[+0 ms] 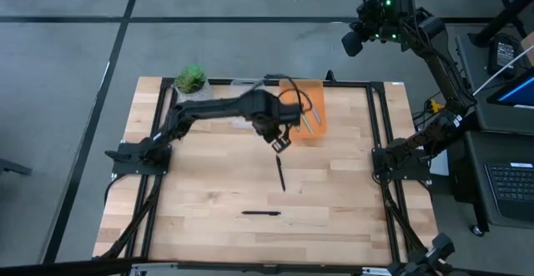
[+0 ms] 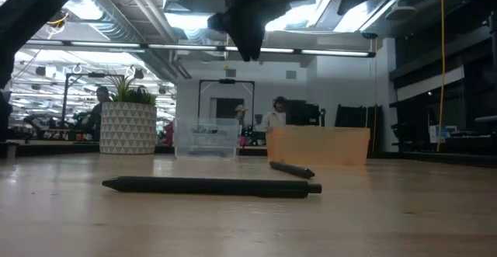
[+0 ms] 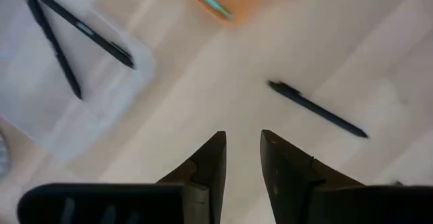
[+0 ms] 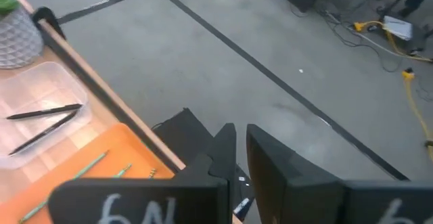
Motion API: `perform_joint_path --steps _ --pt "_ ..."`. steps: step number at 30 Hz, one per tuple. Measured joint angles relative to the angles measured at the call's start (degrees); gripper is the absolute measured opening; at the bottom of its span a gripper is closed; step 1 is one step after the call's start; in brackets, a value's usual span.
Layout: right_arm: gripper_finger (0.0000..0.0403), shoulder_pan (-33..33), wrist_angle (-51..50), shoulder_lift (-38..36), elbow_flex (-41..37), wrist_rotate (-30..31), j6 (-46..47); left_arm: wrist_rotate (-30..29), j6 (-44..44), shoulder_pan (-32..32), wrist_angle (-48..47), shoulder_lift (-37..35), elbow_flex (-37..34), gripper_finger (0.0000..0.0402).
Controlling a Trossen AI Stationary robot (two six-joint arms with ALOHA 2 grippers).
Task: Sort pens & pencils
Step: Put the black pen into the transparent bin
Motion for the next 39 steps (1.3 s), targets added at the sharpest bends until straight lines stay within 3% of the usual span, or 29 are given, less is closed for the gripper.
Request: perform_joint_path --steps 5,14,19,26,32,39 --pt "0.0039 -0.61 -0.28 0.0 0.0 -3.65 0.04 -1.09 -4.1 -4.63 0.02 0.0 0.0 0.0085" --pt "0.0039 -0.6 -2.77 0.0 0.0 -3.76 0.54 -2.45 -5.61 -10.27 1.42 0.48 -0.75 0.0085" --pt "0.0039 -0.59 -3.66 0.0 0.0 -3.76 2.02 2.26 -3.06 -13.56 7.72 1.22 -6.25 0.0085" --pt "0.0039 -0.59 -3.61 0.0 0.0 -7.17 6.7 4.88 -1.5 -18.51 7.15 1.51 -17.71 0.0085" --pt "0.0039 -0.57 -3.58 0.0 0.0 -11.05 10.77 5.74 -0.37 -23.38 10.9 1.49 -21.38 0.0085" --pt "0.0039 -0.54 -4.25 0.0 0.0 -11.42 14.11 4.89 1.15 -28.17 13.5 1.44 -21.35 0.0085"
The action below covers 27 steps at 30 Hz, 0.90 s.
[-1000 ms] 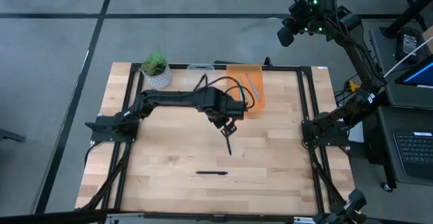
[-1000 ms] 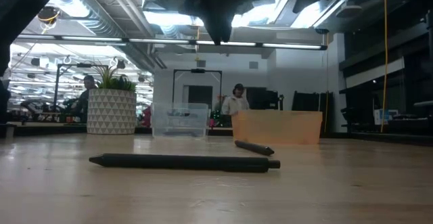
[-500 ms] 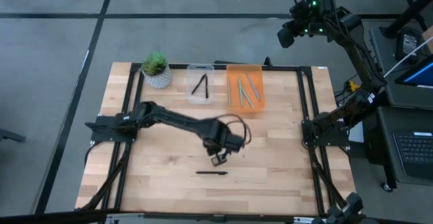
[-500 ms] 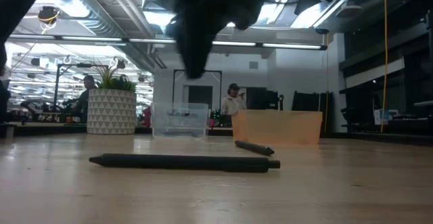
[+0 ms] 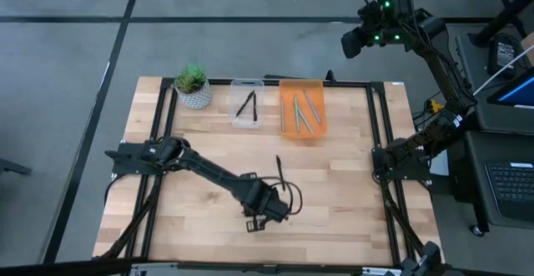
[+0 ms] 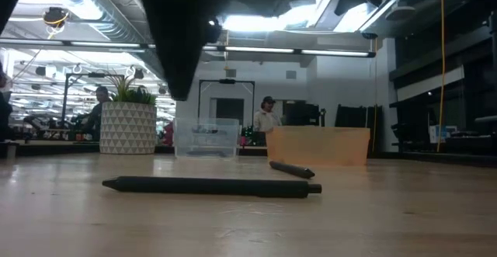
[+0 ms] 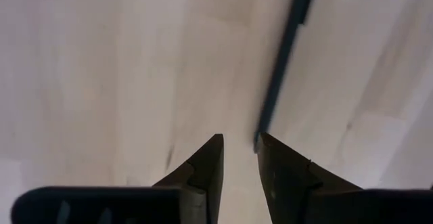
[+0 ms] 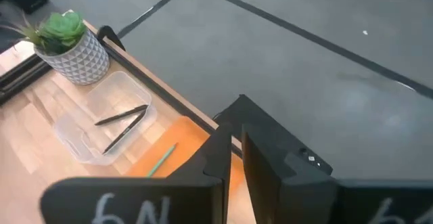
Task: Sort pens & pencils
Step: Put the black pen into the transparent bin
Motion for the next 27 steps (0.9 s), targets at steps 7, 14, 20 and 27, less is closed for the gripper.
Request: perform_joint_path --steps 7,14,20,27 --pt "0.0039 0.0 -2.48 0.0 0.0 -1.45 2.79 -1.26 0.31 -3.26 0.2 0.0 0.0 0.0085" --pt "0.0039 0.04 -2.11 0.0 0.0 -8.96 5.89 -2.22 1.63 -3.45 0.59 0.03 -0.01 0.0085" --pt "0.0039 0.02 -1.54 0.0 0.0 -10.0 5.84 -0.45 2.98 -3.27 6.71 0.55 -2.48 0.0085" --pt "0.0039 0.0 0.0 0.0 0.0 -9.95 5.61 0.8 3.02 -2.23 9.98 0.55 -4.52 0.0085"
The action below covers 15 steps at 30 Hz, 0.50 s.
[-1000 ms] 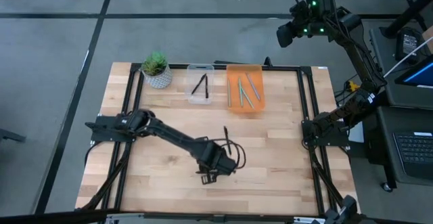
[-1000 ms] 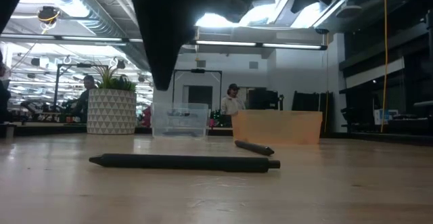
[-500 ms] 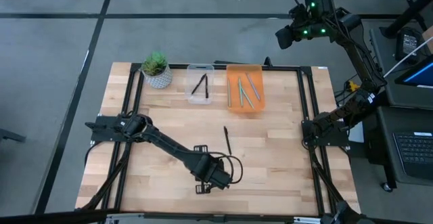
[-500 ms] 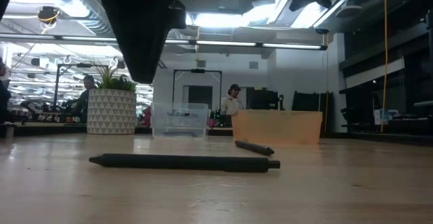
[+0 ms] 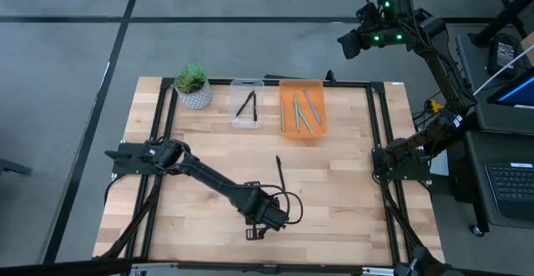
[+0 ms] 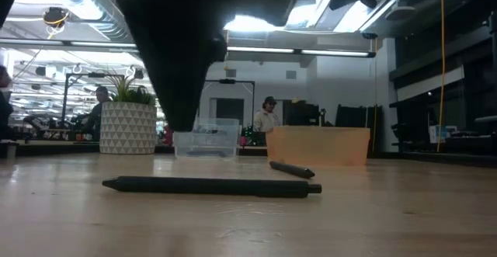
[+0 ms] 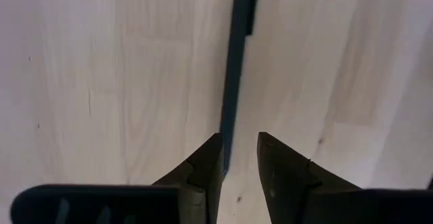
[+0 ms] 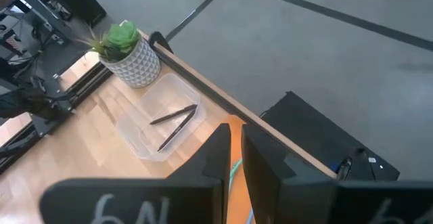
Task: Sort pens & pencils
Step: Put the black pen into the transparent bin
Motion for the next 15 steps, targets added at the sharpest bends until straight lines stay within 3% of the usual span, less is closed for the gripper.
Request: perform_joint_path --steps 15 --pt "0.0039 0.0 0.67 0.0 0.0 -0.02 0.0 4.25 1.03 3.12 6.03 0.1 -0.64 0.009"
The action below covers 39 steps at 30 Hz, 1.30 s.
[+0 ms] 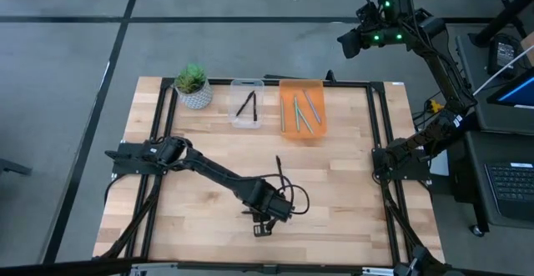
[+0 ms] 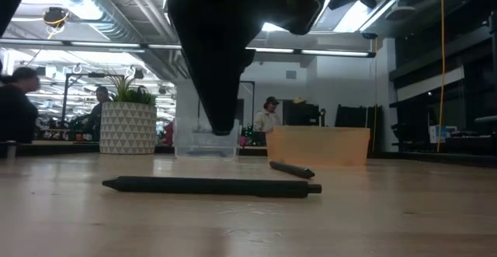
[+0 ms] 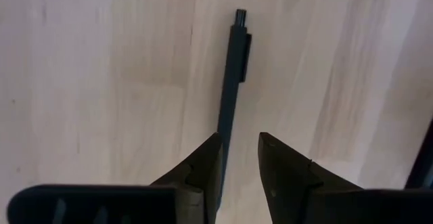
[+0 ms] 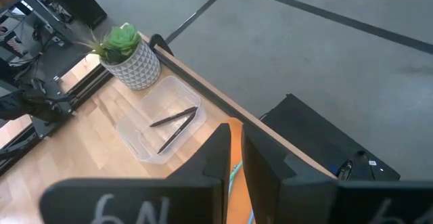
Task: Sort pens & pencils
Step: Put the black pen into the transparent bin
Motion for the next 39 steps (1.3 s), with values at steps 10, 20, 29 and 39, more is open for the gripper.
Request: perform_joint_path --steps 10,20,29,39 --pt "0.0039 0.0 0.02 0.0 0.0 -0.33 -0.1 4.56 0.87 -0.9 0.3 4.2 -0.02 0.0091" --pt "0.0039 0.02 0.04 0.0 0.0 -0.42 -0.41 2.88 1.96 -0.66 0.54 4.6 0.0 0.0091" --pt "0.0039 0.02 0.04 0.0 0.0 -0.46 -1.1 4.93 1.66 0.12 1.67 4.27 -2.6 0.0091" --pt "0.0039 0.02 0.0 0.0 0.0 -1.55 -1.1 3.55 1.89 0.04 2.43 4.43 -1.92 0.009"
